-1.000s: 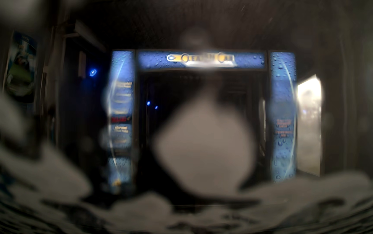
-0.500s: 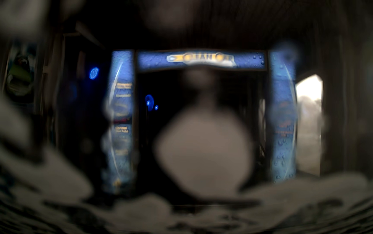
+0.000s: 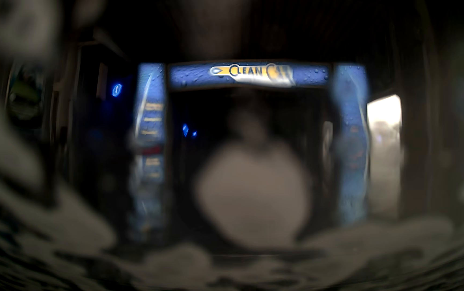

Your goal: Follow the waypoints while adhering to traffic rules and regulations

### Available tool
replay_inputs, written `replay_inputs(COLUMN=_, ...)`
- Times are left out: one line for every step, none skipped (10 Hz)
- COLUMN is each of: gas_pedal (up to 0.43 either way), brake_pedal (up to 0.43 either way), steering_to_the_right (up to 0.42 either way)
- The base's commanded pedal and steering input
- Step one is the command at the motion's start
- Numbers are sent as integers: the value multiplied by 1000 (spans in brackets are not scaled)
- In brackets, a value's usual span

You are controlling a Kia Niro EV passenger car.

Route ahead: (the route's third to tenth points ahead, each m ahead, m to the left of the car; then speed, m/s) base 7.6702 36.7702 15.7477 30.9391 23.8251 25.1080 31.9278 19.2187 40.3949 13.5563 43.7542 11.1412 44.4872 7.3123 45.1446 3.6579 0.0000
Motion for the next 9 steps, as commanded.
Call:
replay_inputs(gas_pedal=0, brake_pedal=0, steering_to_the_right=-14)
replay_inputs(gas_pedal=0, brake_pedal=0, steering_to_the_right=-15)
replay_inputs(gas_pedal=0, brake_pedal=6, steering_to_the_right=-15)
replay_inputs(gas_pedal=0, brake_pedal=0, steering_to_the_right=-14)
replay_inputs(gas_pedal=0, brake_pedal=0, steering_to_the_right=-14)
replay_inputs(gas_pedal=0, brake_pedal=6, steering_to_the_right=-14)
replay_inputs(gas_pedal=0, brake_pedal=0, steering_to_the_right=-15)
replay_inputs(gas_pedal=0, brake_pedal=0, steering_to_the_right=-14)
replay_inputs(gas_pedal=0, brake_pedal=0, steering_to_the_right=-15)
